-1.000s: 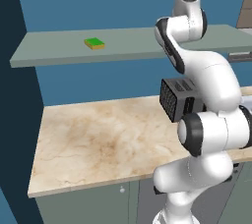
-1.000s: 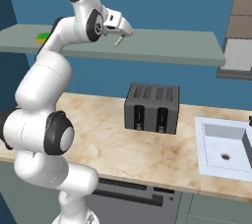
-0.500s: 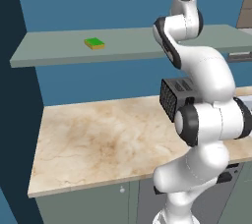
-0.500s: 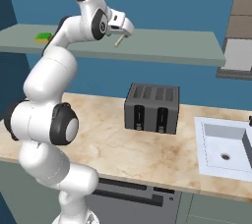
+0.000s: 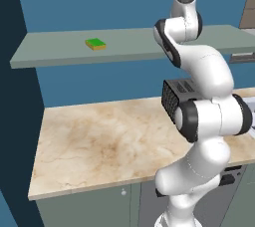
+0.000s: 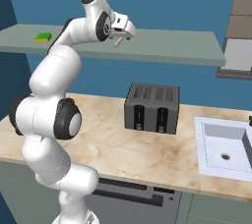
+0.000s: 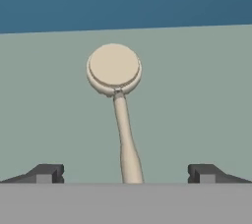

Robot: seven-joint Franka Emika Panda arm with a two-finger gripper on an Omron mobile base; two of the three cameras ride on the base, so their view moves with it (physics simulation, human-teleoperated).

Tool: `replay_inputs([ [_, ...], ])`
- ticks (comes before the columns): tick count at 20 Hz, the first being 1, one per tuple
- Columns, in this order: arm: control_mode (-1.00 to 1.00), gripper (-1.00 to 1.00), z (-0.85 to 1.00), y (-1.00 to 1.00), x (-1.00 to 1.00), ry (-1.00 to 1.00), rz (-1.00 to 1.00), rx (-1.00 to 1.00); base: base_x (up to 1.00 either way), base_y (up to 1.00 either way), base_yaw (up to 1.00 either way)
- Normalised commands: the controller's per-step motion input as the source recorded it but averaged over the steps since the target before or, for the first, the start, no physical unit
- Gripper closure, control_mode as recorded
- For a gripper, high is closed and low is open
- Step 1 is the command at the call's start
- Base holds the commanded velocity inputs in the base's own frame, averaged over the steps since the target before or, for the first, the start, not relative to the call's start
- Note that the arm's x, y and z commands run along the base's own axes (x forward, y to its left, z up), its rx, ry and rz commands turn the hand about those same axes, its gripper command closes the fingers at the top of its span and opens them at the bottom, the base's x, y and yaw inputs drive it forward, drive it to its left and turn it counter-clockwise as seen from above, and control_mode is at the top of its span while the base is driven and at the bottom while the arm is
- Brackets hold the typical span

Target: Locate and retrieve the sponge and dish brush from the cabinet. Place them next to the sink.

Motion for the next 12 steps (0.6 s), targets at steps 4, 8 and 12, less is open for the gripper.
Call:
replay_inputs([
  [4, -1.00, -1.00, -0.08, -0.07, 0.09, 0.00, 0.00, 0.00, 0.00, 0.00, 0.00],
  [8, -1.00, -1.00, -0.07, -0.13, 0.04, 0.00, 0.00, 0.00, 0.00, 0.00, 0.00],
  [12, -1.00, -1.00, -0.08, -0.10, 0.02, 0.01, 0.00, 0.00, 0.00, 0.00, 0.00],
])
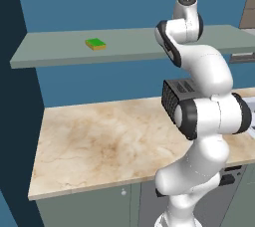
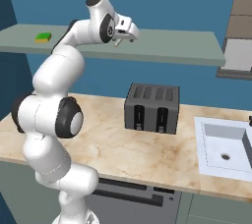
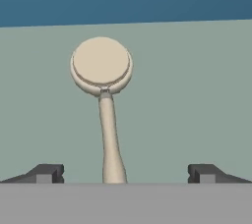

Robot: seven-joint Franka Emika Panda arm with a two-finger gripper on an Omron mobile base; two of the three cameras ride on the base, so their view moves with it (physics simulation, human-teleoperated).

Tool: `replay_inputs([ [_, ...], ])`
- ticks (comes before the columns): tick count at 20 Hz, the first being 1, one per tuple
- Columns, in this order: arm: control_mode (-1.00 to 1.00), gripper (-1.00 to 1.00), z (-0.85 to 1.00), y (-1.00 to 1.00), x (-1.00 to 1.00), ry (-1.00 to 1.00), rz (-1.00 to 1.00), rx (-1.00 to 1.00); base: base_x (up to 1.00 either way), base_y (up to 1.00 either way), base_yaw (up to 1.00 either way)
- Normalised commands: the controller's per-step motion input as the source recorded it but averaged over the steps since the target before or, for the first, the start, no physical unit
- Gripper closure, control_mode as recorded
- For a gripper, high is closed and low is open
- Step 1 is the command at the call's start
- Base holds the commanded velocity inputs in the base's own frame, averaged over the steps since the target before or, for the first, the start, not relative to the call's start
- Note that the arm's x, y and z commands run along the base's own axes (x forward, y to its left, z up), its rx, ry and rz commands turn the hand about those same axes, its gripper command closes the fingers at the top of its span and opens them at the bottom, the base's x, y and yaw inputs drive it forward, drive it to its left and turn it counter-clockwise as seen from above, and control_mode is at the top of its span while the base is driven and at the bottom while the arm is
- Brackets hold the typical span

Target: Locate and retrieve the sponge and dish brush from the cabinet. Place them next to the sink.

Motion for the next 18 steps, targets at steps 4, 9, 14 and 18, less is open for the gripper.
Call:
replay_inputs([
  [4, -1.00, 1.00, -0.03, -0.01, 0.00, 0.00, 0.00, 0.00, 0.00, 0.00, 0.00],
  [9, -1.00, 1.00, 0.00, 0.00, 0.00, 0.00, 0.00, 0.00, 0.00, 0.00, 0.00],
  [14, -1.00, 1.00, 0.00, -0.04, -0.20, -0.01, 0.00, 0.00, 0.00, 0.00, 0.00],
  [18, -1.00, 1.00, 0.03, -0.04, -0.60, -0.02, -0.01, 0.00, 0.00, 0.00, 0.00],
])
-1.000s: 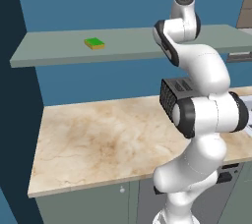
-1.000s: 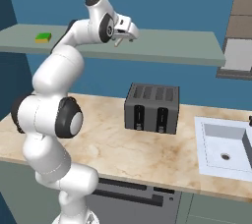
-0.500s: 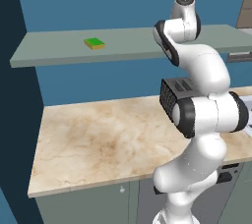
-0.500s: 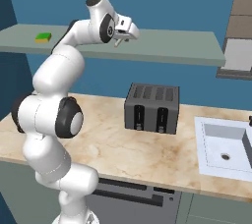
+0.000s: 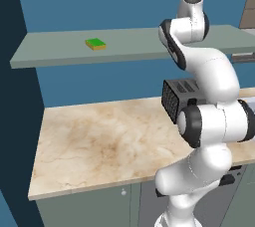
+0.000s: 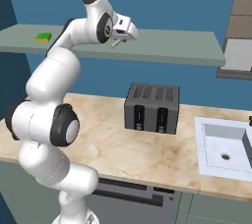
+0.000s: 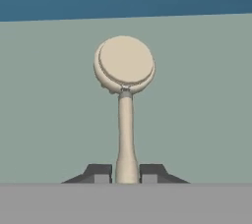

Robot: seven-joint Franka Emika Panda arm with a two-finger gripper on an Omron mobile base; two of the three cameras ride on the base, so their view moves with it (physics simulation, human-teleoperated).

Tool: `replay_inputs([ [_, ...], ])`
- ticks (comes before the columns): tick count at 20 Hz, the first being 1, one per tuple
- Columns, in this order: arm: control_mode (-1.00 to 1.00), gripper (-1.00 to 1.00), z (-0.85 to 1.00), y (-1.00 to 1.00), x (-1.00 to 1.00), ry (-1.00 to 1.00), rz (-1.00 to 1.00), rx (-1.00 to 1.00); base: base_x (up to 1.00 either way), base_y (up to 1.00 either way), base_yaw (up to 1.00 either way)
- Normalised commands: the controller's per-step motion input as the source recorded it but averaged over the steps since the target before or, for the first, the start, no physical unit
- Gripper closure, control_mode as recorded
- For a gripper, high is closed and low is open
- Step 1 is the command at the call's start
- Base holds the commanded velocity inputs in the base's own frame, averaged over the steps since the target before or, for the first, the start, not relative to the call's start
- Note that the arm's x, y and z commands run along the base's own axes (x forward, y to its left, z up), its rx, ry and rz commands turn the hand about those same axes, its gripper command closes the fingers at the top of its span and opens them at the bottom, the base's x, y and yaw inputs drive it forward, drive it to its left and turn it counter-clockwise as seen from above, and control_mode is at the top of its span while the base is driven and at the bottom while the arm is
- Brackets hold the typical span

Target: Locate and retrieve the sponge and dish brush from the cabinet. Place them next to the sink.

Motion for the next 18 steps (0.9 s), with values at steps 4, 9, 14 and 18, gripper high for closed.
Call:
replay_inputs([
  [4, -1.00, 1.00, 0.03, -0.08, -0.78, -0.01, -0.01, 0.00, 0.00, 0.00, 0.00],
  [9, -1.00, 1.00, 0.09, -0.21, -0.90, 0.00, -0.02, 0.00, 0.00, 0.00, 0.00],
  [14, -1.00, 1.00, 0.20, -0.35, -0.99, 0.01, -0.03, 0.00, 0.00, 0.00, 0.00],
  [18, -1.00, 1.00, 0.14, -0.44, -0.93, 0.00, -0.07, 0.00, 0.00, 0.00, 0.00],
])
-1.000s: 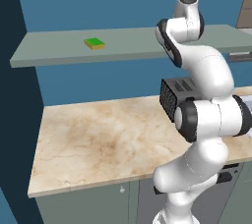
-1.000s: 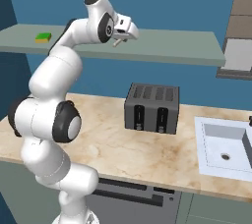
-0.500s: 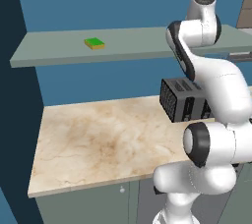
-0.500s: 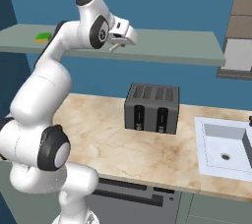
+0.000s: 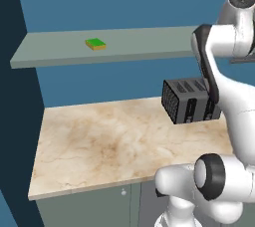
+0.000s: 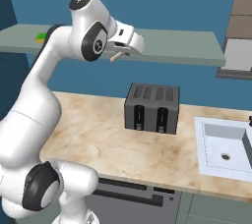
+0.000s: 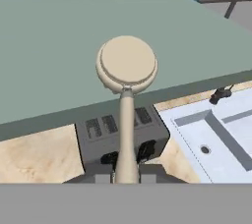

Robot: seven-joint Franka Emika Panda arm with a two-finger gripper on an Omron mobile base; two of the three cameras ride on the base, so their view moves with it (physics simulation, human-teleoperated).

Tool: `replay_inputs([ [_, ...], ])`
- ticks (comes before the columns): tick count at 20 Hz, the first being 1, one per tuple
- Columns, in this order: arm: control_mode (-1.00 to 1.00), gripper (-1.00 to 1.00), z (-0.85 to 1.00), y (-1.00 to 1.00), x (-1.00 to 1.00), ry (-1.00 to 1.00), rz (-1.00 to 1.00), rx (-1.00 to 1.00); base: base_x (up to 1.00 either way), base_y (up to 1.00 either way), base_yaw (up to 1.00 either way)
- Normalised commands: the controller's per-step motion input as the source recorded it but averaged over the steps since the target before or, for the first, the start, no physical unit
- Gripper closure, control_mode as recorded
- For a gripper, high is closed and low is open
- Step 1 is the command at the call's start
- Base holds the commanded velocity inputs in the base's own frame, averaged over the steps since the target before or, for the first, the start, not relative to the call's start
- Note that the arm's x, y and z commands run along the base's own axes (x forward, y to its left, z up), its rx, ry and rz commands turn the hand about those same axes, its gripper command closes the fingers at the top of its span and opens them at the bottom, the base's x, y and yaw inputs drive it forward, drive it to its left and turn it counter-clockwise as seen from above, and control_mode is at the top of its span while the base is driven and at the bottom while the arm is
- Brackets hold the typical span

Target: Locate and retrieve the sponge and dish brush from the cabinet. Place them next to the sink.

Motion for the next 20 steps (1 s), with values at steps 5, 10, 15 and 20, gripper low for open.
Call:
replay_inputs([
  [5, -1.00, 1.00, 0.00, -0.42, -0.80, 0.00, -0.13, 0.00, 0.00, 0.00, 0.00],
  [10, -1.00, 1.00, -0.07, -0.40, -0.77, 0.00, -0.15, 0.03, 0.00, 0.00, 0.00],
  [15, -1.00, 1.00, -0.12, -0.36, -0.76, 0.01, -0.17, 0.06, 0.00, 0.00, 0.00],
  [20, -1.00, 1.00, -0.38, -0.25, -0.59, 0.06, -0.20, 0.02, 0.00, 0.00, 0.00],
])
